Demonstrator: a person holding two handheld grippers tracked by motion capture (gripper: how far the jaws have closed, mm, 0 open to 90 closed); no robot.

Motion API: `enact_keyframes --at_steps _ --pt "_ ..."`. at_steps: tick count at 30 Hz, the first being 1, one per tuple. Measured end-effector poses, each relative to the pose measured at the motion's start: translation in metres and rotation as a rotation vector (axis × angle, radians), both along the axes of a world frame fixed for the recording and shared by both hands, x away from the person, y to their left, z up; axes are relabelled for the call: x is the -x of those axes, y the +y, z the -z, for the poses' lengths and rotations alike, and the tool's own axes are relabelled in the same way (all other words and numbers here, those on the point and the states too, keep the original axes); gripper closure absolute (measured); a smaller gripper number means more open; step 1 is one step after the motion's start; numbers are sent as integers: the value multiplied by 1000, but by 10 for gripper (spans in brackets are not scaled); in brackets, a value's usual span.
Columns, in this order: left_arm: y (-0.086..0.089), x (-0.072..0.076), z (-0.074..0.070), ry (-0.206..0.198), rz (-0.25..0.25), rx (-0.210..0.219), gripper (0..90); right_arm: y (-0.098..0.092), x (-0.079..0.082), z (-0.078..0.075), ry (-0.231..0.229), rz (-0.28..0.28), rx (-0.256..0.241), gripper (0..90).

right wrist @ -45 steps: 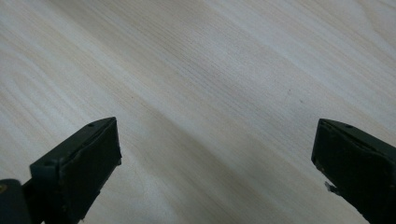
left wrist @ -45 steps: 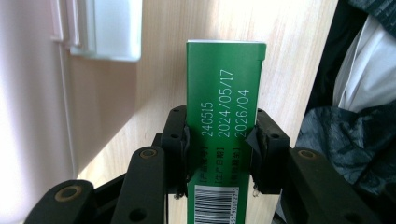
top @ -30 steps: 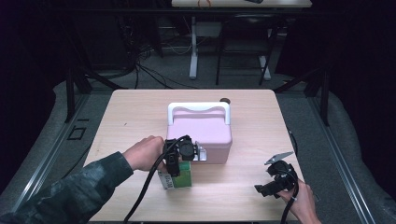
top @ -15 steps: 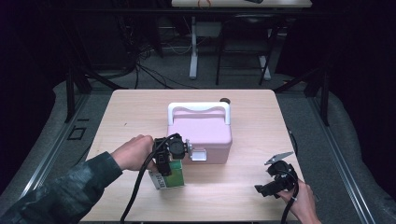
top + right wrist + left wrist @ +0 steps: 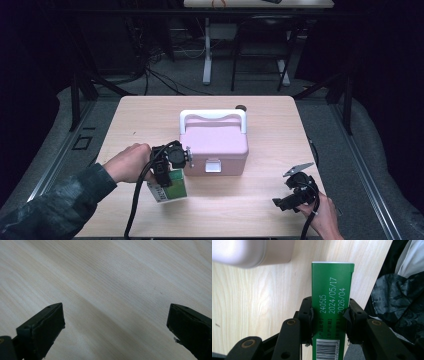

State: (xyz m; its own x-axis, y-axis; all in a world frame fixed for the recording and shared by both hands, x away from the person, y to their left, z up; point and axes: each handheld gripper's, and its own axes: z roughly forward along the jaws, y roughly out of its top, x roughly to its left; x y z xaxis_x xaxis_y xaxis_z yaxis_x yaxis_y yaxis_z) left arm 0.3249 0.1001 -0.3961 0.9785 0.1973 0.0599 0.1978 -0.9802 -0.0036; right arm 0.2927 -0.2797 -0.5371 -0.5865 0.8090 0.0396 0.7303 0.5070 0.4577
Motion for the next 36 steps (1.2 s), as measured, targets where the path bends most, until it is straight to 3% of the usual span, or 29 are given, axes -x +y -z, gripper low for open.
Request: enact_keyframes --at_steps 16,18,36 --pt "24 -2 -2 -5 -53 -13 634 0 0 0 -1 1 -1 8" --pt "27 -3 -3 9 -57 -20 635 0 0 0 -1 1 -1 8" --pt "58 -10 -11 -12 -139 -27 635 1 0 0 8 3 -3 8"
